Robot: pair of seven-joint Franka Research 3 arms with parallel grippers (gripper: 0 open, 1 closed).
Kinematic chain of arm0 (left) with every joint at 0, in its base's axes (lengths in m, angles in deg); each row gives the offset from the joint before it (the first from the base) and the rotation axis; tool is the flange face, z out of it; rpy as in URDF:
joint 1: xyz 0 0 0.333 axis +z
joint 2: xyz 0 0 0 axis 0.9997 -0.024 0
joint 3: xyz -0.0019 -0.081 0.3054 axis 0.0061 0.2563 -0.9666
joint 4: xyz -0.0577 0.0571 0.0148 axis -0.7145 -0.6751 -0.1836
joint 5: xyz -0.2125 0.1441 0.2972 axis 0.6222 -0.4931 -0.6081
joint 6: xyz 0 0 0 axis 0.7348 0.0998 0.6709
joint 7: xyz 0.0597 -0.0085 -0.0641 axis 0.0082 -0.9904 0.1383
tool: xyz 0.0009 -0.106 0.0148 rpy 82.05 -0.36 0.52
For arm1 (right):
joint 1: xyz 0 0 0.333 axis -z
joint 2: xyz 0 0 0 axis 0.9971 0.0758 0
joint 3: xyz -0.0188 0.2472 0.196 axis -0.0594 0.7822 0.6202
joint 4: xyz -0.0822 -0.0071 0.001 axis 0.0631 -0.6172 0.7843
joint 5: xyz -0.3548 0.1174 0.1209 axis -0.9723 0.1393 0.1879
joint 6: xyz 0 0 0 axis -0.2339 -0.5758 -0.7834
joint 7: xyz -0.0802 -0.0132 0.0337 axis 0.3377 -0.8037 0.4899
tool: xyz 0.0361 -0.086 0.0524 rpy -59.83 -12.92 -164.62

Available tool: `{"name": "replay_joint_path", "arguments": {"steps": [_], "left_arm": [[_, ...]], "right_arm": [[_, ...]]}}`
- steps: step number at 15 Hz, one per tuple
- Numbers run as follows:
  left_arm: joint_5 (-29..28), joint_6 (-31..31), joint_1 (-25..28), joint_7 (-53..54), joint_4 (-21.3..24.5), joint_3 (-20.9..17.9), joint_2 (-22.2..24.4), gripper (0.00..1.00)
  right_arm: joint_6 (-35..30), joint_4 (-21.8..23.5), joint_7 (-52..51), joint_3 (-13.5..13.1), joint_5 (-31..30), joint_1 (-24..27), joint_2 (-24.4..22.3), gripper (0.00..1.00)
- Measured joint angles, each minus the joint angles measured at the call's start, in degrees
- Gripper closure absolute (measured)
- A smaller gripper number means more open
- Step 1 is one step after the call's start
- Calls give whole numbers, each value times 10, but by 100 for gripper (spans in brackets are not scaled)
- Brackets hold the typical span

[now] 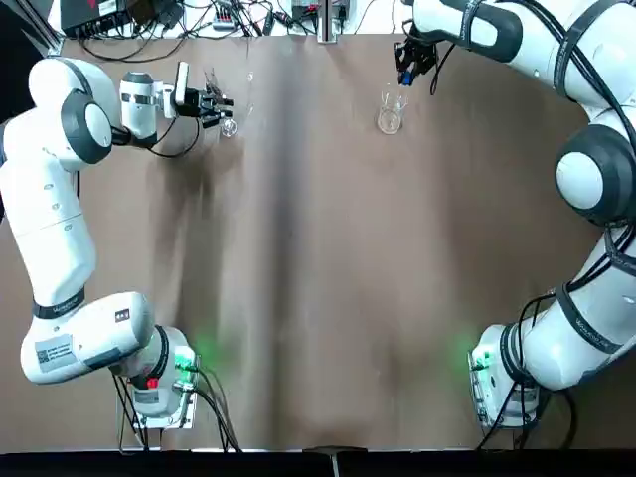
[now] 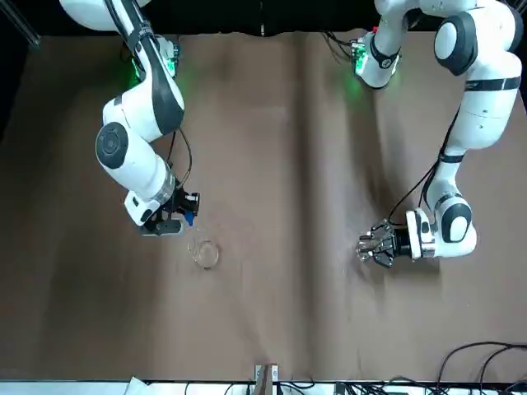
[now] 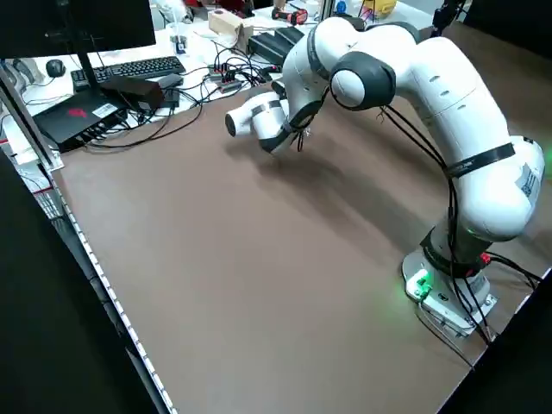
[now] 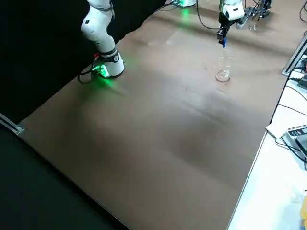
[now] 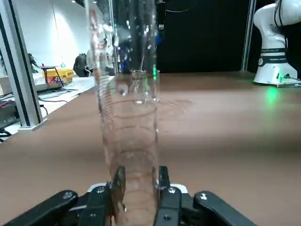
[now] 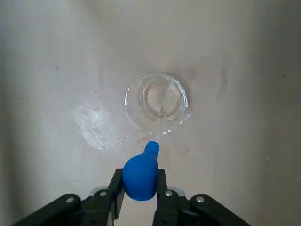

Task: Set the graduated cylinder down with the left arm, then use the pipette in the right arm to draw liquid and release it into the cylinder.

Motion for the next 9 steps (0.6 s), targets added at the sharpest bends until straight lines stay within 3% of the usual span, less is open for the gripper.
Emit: {"name": "replay_joint_path", "arguments": {"steps": [9], "left_arm": [[0,0,5,0,2,-7,-5,61]], "right_arm": [[-61,-36,3,4,4,0,0,67]]}}
